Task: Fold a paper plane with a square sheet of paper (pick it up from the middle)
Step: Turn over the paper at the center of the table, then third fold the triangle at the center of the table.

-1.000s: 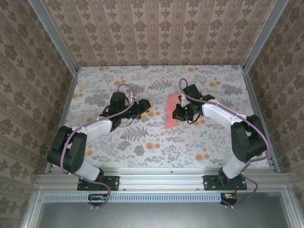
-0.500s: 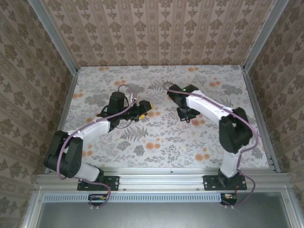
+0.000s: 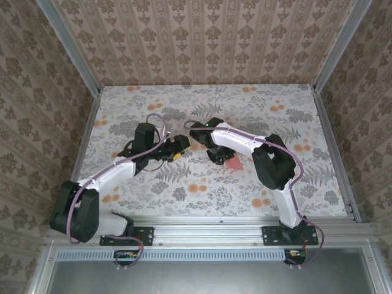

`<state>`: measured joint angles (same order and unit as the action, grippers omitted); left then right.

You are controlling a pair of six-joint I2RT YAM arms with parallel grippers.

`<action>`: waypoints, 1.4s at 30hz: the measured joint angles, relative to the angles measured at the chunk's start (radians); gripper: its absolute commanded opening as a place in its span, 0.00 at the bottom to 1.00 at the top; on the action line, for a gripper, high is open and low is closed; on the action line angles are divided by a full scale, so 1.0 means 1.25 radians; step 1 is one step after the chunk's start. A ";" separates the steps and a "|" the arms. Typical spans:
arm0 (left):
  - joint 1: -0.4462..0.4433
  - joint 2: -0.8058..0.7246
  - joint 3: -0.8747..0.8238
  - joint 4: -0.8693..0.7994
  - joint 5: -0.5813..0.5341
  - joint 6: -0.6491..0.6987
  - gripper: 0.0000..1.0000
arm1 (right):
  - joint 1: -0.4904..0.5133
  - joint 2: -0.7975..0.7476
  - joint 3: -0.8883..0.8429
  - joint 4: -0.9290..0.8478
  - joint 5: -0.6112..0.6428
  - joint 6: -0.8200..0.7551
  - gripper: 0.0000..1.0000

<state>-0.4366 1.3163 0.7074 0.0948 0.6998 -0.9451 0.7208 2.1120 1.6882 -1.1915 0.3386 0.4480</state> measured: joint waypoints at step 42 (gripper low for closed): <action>-0.214 0.398 0.319 -0.193 -0.177 0.225 0.31 | -0.329 -0.409 -0.603 0.598 -0.582 0.066 0.47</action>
<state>-0.7036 1.8133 1.1061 -0.1459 0.4782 -0.6636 0.3099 1.6012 0.9344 -0.4442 -0.3889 0.5308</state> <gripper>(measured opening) 0.318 0.471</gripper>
